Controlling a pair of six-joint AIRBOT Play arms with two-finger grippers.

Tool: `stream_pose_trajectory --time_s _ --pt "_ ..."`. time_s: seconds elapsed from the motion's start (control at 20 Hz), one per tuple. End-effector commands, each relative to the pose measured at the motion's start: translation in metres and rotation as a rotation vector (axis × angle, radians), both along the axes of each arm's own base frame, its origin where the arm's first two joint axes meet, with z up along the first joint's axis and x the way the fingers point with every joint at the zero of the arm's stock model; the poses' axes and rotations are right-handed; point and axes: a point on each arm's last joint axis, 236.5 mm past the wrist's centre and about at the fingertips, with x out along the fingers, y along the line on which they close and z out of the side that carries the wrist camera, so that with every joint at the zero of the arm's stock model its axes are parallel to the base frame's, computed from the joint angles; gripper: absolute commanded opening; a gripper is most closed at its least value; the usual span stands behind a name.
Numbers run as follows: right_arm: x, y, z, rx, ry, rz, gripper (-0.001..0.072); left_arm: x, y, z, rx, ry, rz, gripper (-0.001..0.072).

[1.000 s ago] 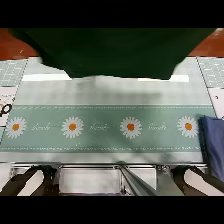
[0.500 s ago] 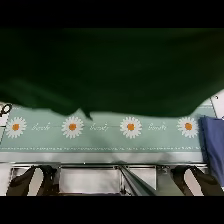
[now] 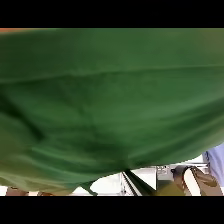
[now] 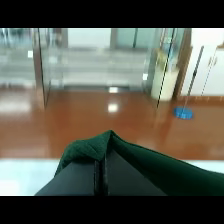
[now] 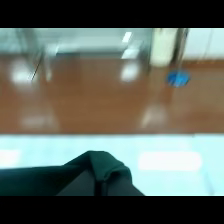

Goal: Fold the shirts.

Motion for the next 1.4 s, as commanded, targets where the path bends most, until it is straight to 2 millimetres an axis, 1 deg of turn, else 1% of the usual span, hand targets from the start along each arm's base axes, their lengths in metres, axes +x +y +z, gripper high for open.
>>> stream_pose_trajectory --time_s 0.0,0.05,0.15,0.2,0.3,0.4,0.45,0.55,0.6,0.7,0.8,0.9,0.95,1.05,1.1,1.2,1.3,1.35 --pt "0.044 0.006 -0.057 0.102 0.125 0.084 0.0024 0.066 0.011 -0.084 -0.074 0.243 -0.005 0.0020" --pt "0.063 0.006 -0.080 0.145 0.171 0.105 0.0024 0.094 0.011 -0.109 -0.106 0.298 -0.023 0.0021" --pt "0.105 0.009 -0.128 0.248 0.256 0.163 0.0024 0.149 0.018 -0.153 -0.168 0.371 -0.021 0.0020" --pt "0.125 0.010 -0.151 0.294 0.295 0.194 0.0024 0.175 0.020 -0.170 -0.210 0.382 -0.022 0.0020" --pt "0.167 0.005 -0.199 0.377 0.382 0.221 0.0024 0.226 0.028 -0.205 -0.279 0.419 -0.007 0.0020" --pt "0.208 0.000 -0.243 0.419 0.452 0.227 0.0024 0.273 0.037 -0.249 -0.308 0.476 0.019 0.0021" --pt "0.230 -0.001 -0.266 0.442 0.485 0.222 0.0024 0.293 0.037 -0.271 -0.323 0.501 0.025 0.0020" --pt "0.270 0.001 -0.307 0.479 0.537 0.211 0.0024 0.328 0.039 -0.314 -0.334 0.556 0.040 0.0020" --pt "0.290 0.002 -0.324 0.488 0.553 0.205 0.0024 0.344 0.039 -0.333 -0.338 0.569 0.048 0.0020" --pt "0.328 0.004 -0.353 0.504 0.581 0.197 0.0024 0.381 0.044 -0.360 -0.340 0.547 0.074 0.0020" --pt "0.360 0.008 -0.377 0.522 0.607 0.199 0.0024 0.411 0.049 -0.384 -0.343 0.566 0.084 0.0020" --pt "0.383 0.008 -0.401 0.552 0.633 0.186 0.0024 0.429 0.045 -0.411 -0.345 0.640 0.065 0.0020" --pt "0.390 0.007 -0.412 0.570 0.650 0.177 0.0024 0.433 0.040 -0.426 -0.345 0.691 0.050 0.0020" --pt "0.397 0.006 -0.428 0.581 0.673 0.172 0.0024 0.432 0.030 -0.453 -0.346 0.790 0.020 0.0020" --pt "0.397 0.006 -0.434 0.583 0.684 0.172 0.0024 0.430 0.027 -0.461 -0.346 0.816 0.015 0.0020" --pt "0.394 0.008 -0.443 0.584 0.711 0.181 0.0024 0.422 0.023 -0.469 -0.343 0.860 0.002 0.0021" --pt "0.383 0.016 -0.446 0.563 0.757 0.217 0.0024 0.407 0.017 -0.475 -0.301 0.929 -0.046 0.0020" --pt "0.379 0.017 -0.445 0.564 0.769 0.227 0.0024 0.399 0.017 -0.474 -0.306 0.960 -0.052 0.0021"
